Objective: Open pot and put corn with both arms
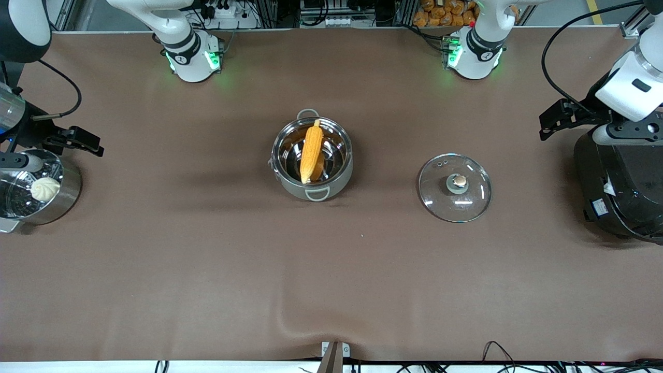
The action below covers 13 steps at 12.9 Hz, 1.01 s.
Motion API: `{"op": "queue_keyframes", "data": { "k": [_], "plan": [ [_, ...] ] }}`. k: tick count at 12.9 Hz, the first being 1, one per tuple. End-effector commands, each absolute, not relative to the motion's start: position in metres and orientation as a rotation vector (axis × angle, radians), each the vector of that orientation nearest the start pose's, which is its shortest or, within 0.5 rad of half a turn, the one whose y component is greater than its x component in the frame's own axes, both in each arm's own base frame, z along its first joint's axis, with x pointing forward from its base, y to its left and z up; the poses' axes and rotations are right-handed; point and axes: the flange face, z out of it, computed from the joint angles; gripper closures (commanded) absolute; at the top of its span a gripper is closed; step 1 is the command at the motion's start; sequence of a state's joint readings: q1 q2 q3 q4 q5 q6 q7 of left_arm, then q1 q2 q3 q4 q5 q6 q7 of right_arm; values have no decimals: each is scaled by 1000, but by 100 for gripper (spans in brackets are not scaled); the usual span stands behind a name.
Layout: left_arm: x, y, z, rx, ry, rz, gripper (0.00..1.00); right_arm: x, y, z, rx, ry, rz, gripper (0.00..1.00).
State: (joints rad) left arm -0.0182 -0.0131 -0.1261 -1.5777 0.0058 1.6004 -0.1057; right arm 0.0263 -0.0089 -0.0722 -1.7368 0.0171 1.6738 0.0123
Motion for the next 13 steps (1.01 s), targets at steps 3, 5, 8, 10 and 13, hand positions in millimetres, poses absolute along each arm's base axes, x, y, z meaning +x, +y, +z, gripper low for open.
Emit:
{"op": "queue_keyframes", "data": {
  "k": [3, 5, 8, 10, 13],
  "plan": [
    [540, -73, 639, -3146, 78, -13, 0, 547, -23, 567, -3101, 118, 78, 0],
    [539, -71, 640, -3145, 66, 13, 0, 547, -23, 568, -3101, 120, 76, 0],
    [538, -69, 642, -3145, 54, 11, 0, 550, -21, 589, -3092, 118, 19, 0],
    [538, -69, 642, -3145, 54, 11, 0, 552, -19, 610, -3092, 108, -26, 0],
    [538, -70, 642, -3145, 61, 11, 0, 552, -18, 608, -3091, 106, -17, 0]
  ]
}}
